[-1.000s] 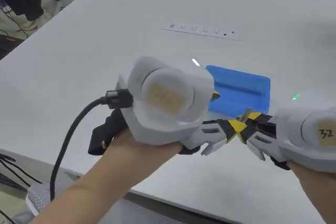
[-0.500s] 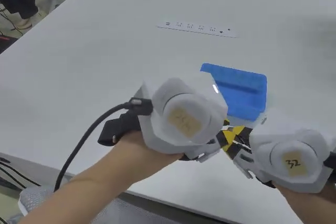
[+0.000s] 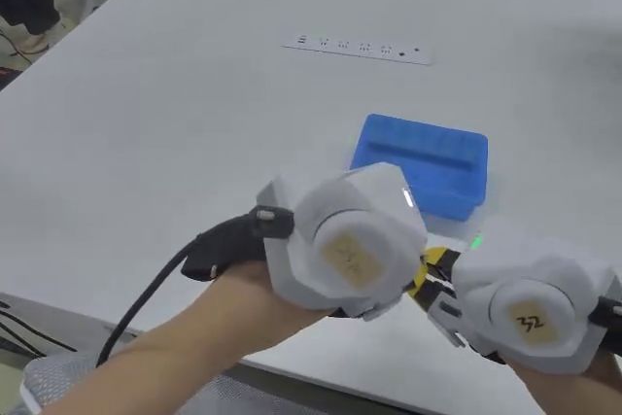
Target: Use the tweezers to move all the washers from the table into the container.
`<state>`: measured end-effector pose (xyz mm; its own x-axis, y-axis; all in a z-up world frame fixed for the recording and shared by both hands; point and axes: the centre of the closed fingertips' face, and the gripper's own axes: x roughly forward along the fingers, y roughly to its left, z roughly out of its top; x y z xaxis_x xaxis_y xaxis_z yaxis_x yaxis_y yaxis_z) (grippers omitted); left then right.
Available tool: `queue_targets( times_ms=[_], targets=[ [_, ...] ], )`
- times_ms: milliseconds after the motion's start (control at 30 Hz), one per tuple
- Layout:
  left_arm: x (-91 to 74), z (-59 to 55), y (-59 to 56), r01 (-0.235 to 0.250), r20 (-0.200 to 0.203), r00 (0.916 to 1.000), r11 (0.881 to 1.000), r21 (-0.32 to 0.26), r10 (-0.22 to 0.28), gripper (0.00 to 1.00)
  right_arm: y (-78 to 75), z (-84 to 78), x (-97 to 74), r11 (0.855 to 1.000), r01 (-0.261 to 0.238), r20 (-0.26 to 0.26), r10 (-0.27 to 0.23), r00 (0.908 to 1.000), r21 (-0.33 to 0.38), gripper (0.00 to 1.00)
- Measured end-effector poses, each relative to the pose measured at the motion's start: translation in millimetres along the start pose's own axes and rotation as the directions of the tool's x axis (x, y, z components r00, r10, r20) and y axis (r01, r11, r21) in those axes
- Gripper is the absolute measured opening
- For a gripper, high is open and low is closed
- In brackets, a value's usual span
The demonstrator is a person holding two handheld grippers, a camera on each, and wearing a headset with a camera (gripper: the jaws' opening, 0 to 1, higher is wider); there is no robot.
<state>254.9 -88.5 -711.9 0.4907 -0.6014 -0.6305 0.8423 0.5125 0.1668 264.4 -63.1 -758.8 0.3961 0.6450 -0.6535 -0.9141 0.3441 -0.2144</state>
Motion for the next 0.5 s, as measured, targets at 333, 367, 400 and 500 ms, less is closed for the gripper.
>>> queue_targets(
  times_ms=[333, 367, 400, 500],
  targets=[
    [7.1, -19.0, -5.5, 0.077, -0.046, 0.9962, 0.994, 0.077, -0.074, 0.0, 7.5, -15.4, 8.8, 0.999, -0.016, -0.057, 0.015, 0.9983, -0.031, 0.05],
    [7.9, -22.5, -4.4, 0.084, -0.053, 0.9954, 0.994, 0.074, -0.08, 0.0, 8.1, -17.8, 9.9, 0.999, -0.02, -0.064, 0.018, 0.9978, -0.026, 0.05],
    [8.6, -25.0, -4.5, 0.095, -0.06, 0.994, 0.993, 0.071, -0.091, 0.0, 8.2, -19.6, 10.7, 0.999, -0.021, -0.071, 0.019, 0.9973, -0.027, 0.05],
    [9.6, -42.9, -3.7, 0.145, -0.14, 0.9821, 0.98, 0.134, -0.126, 0.0, 8.0, -25.5, 13.3, 0.999, -0.016, -0.092, 0.013, 0.9956, -0.032, 0.07]
  ],
)
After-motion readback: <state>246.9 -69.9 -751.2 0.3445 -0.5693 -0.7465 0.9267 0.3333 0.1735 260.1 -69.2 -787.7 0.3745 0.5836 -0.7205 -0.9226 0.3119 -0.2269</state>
